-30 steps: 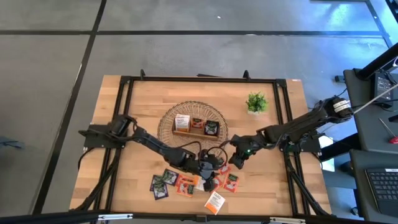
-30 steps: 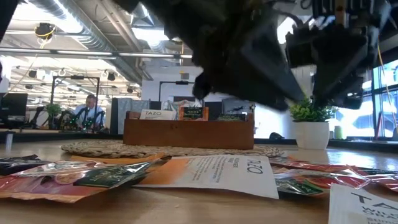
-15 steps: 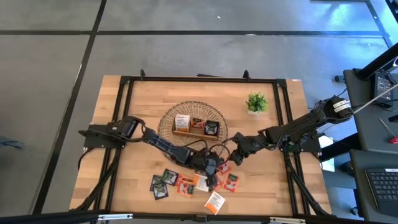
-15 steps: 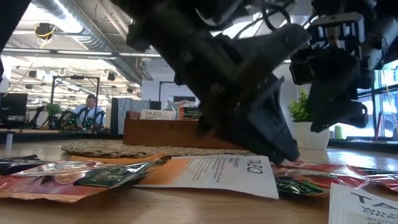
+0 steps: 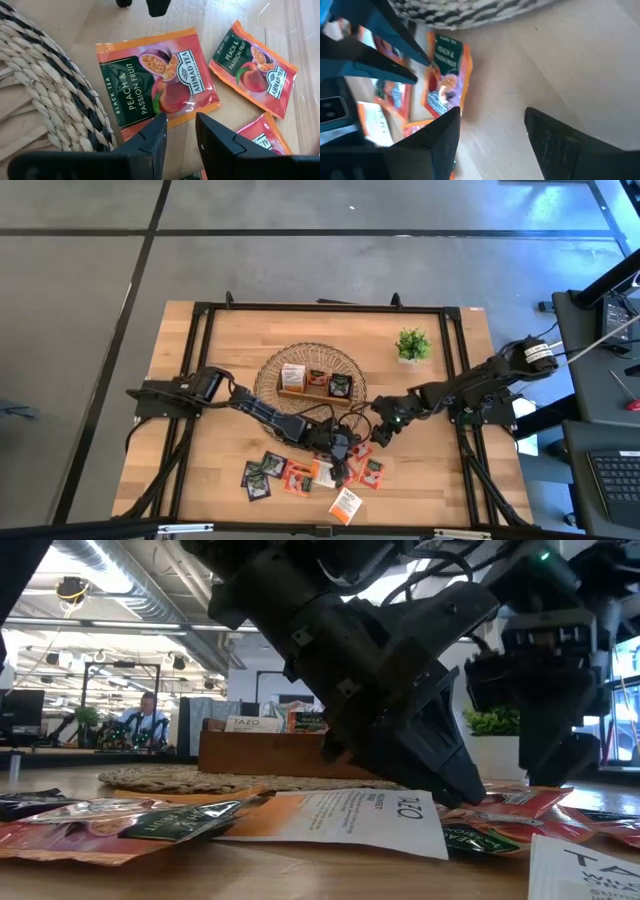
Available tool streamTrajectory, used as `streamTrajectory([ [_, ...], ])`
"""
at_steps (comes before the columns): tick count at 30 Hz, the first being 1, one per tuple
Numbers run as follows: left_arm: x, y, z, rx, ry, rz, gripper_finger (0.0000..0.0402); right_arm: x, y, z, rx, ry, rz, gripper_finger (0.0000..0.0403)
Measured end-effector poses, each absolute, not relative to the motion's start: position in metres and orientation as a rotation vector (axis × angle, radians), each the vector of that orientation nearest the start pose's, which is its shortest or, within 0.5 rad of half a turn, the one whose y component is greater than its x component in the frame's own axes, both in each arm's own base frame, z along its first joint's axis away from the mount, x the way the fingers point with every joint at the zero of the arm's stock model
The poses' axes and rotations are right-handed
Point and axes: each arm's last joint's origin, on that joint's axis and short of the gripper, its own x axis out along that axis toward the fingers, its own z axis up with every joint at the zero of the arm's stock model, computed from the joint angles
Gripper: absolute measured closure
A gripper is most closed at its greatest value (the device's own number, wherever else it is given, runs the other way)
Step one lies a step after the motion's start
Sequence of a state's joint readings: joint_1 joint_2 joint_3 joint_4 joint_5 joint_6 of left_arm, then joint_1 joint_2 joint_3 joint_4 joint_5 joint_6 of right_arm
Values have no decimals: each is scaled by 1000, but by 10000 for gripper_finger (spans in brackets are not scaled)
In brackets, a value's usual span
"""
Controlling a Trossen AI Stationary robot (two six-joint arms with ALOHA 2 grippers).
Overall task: Pick & Place Tea
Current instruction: Put the orange tea bag into the middle section of the wooden organizer
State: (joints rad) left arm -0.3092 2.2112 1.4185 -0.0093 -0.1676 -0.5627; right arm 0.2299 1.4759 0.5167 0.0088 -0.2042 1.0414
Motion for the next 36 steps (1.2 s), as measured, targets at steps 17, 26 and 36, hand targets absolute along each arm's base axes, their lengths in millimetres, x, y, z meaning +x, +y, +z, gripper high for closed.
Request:
streamTrajectory([
  [17,439,-133,113,-332,801,93,300,260,53,102,1048,1004,50,208],
  [26,439,-133,112,-331,802,95,303,260,53,101,1026,1008,65,314],
  [36,437,-133,122,-373,808,35,300,260,53,103,1026,995,77,395],
])
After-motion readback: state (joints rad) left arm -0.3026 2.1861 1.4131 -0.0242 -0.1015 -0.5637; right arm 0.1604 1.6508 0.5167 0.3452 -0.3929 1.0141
